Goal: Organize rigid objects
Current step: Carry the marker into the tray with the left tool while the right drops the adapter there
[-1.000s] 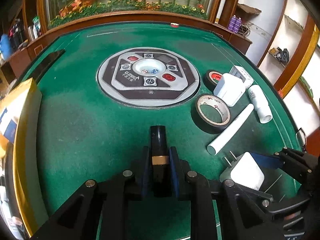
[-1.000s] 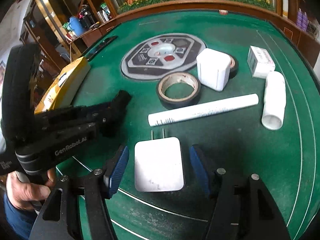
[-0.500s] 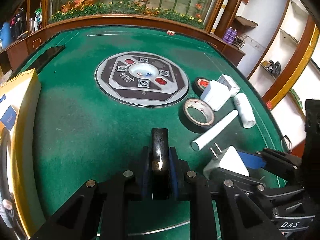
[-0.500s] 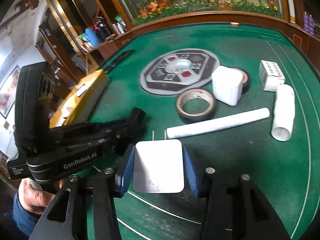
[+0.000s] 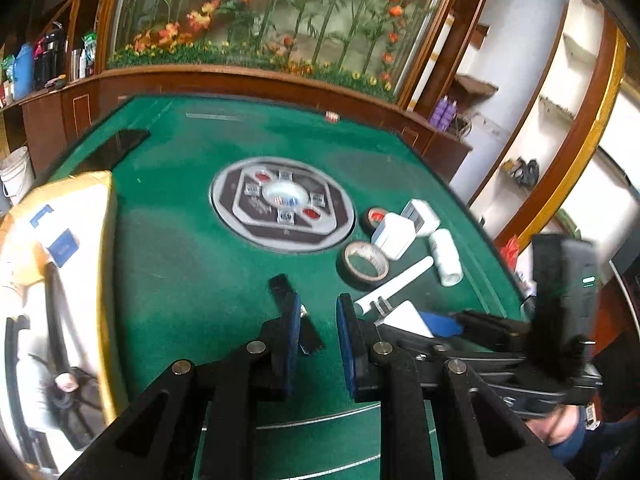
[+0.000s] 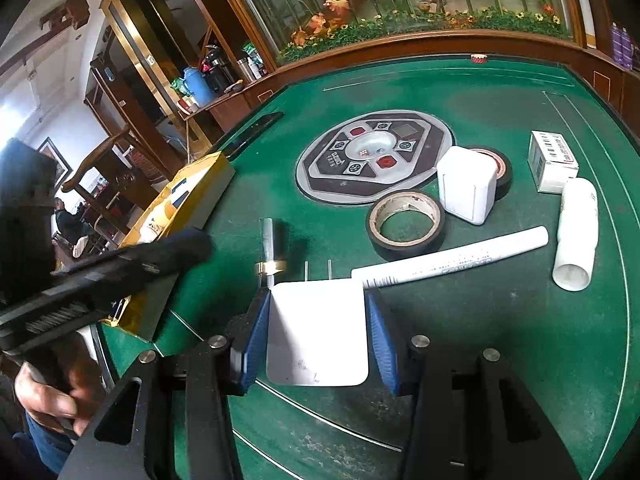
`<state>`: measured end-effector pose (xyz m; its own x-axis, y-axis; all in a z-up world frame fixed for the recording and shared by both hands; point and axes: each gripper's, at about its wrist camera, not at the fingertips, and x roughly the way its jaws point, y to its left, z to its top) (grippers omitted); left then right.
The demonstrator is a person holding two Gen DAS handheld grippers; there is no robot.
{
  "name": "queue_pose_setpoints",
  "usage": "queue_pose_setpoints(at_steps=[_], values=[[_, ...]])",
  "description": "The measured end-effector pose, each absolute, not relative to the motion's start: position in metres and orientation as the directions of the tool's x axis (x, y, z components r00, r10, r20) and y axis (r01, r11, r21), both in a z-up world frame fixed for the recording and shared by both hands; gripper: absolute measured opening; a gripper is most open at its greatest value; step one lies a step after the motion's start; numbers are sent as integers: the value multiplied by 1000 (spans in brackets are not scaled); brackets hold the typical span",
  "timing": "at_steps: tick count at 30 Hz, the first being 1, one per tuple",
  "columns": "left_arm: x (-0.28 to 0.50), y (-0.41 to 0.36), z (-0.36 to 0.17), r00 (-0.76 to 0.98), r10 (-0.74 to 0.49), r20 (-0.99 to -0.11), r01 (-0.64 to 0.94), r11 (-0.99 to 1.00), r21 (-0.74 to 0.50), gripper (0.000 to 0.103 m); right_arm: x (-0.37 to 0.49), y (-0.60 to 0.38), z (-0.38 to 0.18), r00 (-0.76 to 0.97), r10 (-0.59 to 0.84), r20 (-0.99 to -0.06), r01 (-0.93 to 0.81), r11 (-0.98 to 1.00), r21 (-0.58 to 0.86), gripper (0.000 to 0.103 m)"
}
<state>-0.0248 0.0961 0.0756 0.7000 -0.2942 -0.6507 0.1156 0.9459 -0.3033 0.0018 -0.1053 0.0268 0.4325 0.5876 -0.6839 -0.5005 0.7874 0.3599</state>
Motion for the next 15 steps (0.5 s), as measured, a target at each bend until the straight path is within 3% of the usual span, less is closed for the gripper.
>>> queue_pose_setpoints(at_steps=[11,15], values=[[-67,161,97,777,-275,-567,45,922,-385,19,-1,-92,29,452,592,-667,-514,784,347,46],[-67,165,85,750,-306,-586,55,912,-406,19,0,-97,34,482,596,-643,-495,790,361,46]])
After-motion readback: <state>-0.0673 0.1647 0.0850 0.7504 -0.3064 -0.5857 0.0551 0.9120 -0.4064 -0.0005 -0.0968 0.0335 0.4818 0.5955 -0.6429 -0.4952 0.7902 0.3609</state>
